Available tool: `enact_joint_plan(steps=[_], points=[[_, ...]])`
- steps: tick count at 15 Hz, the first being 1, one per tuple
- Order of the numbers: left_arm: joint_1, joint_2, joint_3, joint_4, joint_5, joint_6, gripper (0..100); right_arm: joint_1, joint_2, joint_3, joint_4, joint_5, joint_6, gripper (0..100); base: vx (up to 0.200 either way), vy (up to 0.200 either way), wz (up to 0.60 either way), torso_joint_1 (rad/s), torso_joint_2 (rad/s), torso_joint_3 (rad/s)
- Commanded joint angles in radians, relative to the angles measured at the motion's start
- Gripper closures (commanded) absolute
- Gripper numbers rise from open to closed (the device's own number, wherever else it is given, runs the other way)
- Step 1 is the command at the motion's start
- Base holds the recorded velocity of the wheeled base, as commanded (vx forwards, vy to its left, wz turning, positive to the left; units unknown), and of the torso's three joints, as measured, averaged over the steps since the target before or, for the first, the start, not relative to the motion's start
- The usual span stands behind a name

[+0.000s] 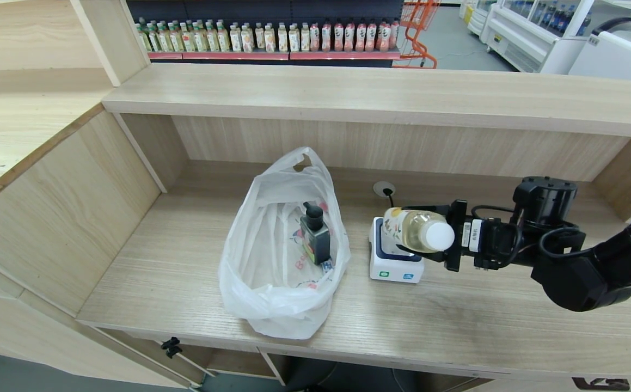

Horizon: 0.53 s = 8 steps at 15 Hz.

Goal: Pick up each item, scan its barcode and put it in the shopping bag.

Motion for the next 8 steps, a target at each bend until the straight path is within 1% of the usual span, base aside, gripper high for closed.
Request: enact_joint_plan(steps=[1, 4, 6, 7, 8], points=[[0.0, 0.0, 0.0, 0.0, 0.001, 0.0, 0, 0.001, 0.01, -0.001, 0.0, 0.0, 0.0, 100, 0.0, 0.0, 0.0, 0.0, 0.0, 0.0], [0.0, 0.0, 0.0, -0.001, 0.001, 0.0, 0, 0.001, 0.009, -0.003, 0.0, 0.0, 0.002, 100, 0.0, 0.0, 0.0, 0.0, 0.0, 0.0], [0.0, 0.0, 0.0, -0.001, 0.001, 0.0, 0, 0.0, -0.005, -0.023, -0.003, 0.0, 0.028, 100, 0.0, 0.0, 0.0, 0.0, 0.0, 0.0], [0.0, 0.0, 0.0, 0.0, 0.001, 0.0, 0, -0.002, -0.053, -0.041, -0.004, 0.0, 0.118, 100, 0.0, 0.0, 0.0, 0.0, 0.0, 0.0], [0.0, 0.0, 0.0, 0.0, 0.001, 0.0, 0, -0.005, -0.11, -0.062, -0.006, -0.01, 0.253, 100, 0.0, 0.0, 0.0, 0.0, 0.0, 0.0]])
